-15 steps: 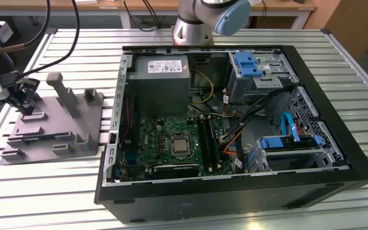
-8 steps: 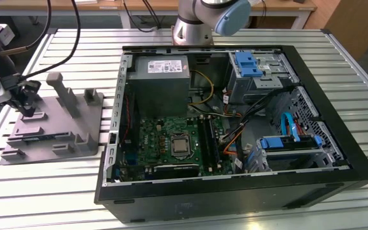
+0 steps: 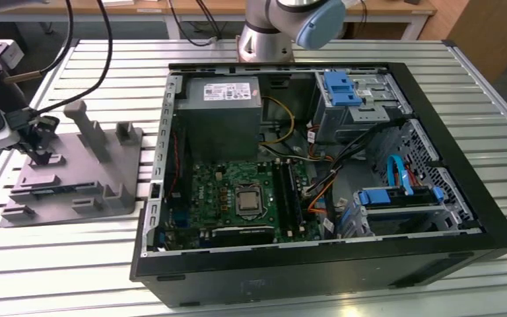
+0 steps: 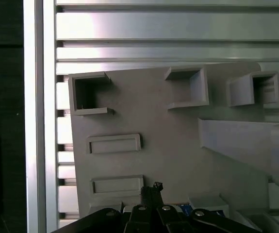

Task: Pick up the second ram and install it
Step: 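Reach for the second ram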

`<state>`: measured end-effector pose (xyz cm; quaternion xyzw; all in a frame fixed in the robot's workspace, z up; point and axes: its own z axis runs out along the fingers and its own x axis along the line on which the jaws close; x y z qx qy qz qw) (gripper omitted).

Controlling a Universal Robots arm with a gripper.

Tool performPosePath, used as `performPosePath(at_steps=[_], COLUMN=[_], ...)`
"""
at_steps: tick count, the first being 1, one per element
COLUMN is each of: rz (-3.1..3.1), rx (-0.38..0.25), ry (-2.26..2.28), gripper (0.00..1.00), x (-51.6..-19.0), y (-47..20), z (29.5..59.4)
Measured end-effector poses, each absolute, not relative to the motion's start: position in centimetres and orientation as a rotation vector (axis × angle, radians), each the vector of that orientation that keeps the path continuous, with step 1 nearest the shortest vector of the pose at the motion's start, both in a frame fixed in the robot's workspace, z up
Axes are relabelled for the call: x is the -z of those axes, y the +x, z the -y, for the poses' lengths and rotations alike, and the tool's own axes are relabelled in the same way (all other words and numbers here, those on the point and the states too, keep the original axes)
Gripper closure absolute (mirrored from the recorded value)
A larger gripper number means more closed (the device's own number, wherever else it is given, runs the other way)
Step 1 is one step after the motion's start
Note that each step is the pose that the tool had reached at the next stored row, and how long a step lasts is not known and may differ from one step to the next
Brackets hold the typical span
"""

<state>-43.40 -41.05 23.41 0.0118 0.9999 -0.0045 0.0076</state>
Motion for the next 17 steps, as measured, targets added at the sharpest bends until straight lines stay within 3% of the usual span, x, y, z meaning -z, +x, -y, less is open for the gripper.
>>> performPosePath(at_steps=[17], rz=[-3.126], rx=[0.01], ry=[0.037], gripper=[0.9], x=[-23.0], y=[-41.9], z=[44.7])
